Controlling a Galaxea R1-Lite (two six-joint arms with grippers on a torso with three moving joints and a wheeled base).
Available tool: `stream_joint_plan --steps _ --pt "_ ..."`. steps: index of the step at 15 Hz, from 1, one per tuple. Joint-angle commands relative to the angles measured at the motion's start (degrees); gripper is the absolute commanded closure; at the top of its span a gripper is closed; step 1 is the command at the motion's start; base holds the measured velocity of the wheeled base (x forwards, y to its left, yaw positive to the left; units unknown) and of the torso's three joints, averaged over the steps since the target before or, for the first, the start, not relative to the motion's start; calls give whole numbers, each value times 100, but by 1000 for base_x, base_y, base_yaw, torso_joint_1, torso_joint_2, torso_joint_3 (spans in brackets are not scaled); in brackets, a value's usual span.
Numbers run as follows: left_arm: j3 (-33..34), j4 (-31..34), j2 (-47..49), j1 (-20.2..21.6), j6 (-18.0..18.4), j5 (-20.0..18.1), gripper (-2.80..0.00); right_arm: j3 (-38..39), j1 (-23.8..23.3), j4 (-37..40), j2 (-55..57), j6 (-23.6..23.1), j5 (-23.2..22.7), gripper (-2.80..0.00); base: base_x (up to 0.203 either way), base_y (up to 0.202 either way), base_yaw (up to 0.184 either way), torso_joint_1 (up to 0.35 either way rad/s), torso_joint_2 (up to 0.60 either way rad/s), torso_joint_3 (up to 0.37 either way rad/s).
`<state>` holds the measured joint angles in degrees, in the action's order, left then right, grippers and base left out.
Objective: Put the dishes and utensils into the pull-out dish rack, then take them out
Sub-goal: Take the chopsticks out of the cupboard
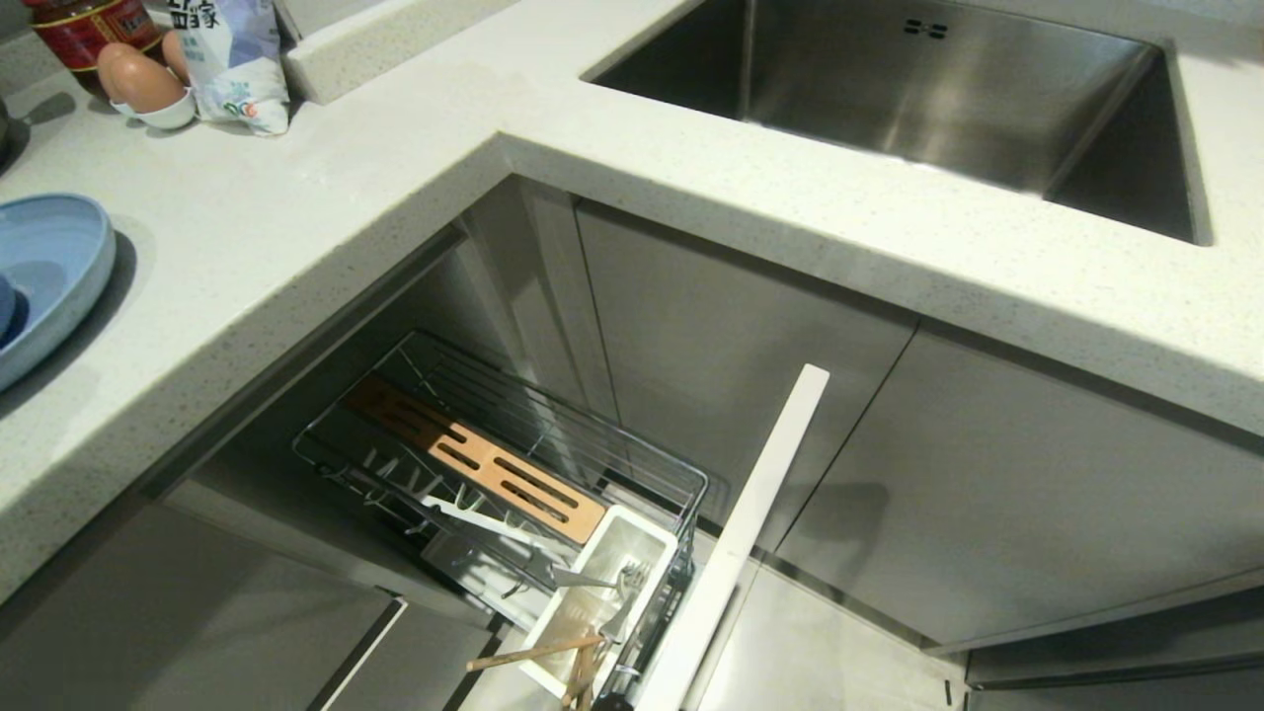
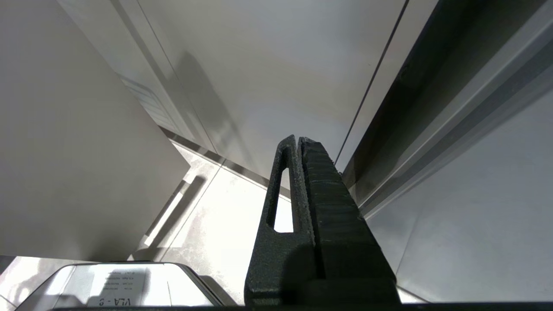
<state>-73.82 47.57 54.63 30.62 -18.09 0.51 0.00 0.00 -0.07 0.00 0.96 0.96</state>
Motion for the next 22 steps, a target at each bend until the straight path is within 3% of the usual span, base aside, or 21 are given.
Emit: stream_joint_plan --steps 1,10,11,12,22 --pt "144 -15 -20 -33 65 2 0 8 0 -1 0 0 0 0 0 0 0 0 0 0" --pt "450 -292 -31 -153 218 -7 0 9 0 -1 0 0 0 0 0 0 0 0 0 0" --pt "464 -293 -37 -153 218 -7 -31 9 0 -1 0 0 0 0 0 0 0 0 0 0" --pt "465 -310 -31 -153 218 -7 -280 2 0 -1 0 0 0 0 0 0 0 0 0 0" --pt "109 -337 -528 -175 216 27 -280 9 0 -1 0 0 0 0 0 0 0 0 0 0"
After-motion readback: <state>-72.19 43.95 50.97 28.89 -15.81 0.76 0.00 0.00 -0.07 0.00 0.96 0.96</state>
